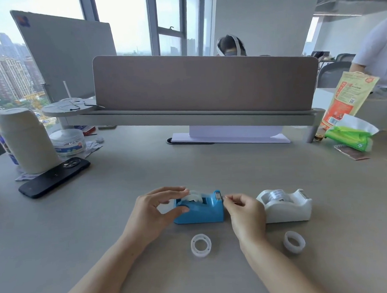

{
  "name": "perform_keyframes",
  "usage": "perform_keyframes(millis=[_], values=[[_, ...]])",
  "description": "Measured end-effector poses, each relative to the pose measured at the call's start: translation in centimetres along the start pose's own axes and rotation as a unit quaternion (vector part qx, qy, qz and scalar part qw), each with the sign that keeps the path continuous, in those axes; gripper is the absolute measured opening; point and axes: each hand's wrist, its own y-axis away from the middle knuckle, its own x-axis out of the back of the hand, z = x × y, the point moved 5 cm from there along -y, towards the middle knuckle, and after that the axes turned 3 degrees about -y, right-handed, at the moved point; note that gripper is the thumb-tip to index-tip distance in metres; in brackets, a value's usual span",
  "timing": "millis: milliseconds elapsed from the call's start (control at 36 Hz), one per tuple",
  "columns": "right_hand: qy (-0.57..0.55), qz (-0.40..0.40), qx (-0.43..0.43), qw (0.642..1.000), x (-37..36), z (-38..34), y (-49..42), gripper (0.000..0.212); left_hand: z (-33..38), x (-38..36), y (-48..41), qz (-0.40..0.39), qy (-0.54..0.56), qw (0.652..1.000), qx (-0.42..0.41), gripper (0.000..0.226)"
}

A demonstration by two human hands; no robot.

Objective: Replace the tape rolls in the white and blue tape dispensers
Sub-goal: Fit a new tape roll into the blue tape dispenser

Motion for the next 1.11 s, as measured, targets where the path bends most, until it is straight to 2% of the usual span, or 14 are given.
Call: perform_keyframes(millis=[111,306,472,944,1111], values=[[0.024,0.002,0.031,0.999,0.1,-0.3,0.1,0.007,0.1,0.0,0.1,0.001,0.000,1.000,-0.001,0.038],[0.022,-0.024,0.072,0.997,0.7,-0.5,1.0,0.037,-0.1,-0.2,0.2,0.011,0.005,1.000,-0.001,0.036],[0.017,-0.039,0.077,0.996,0.6,-1.0,2.0,0.049,0.0,-0.1,0.2,0.015,0.005,1.000,-0.003,0.037],[0.015,-0.055,0.023,0.998,0.8,-0.5,2.1,0.031,0.1,-0.2,0.3,0.009,0.042,0.999,0.016,0.036],[0.072,-0.116,-0.003,0.991,1.4,-1.4,1.5,0.036,0.2,-0.2,0.5,0.012,0.045,0.999,0.022,0.042]])
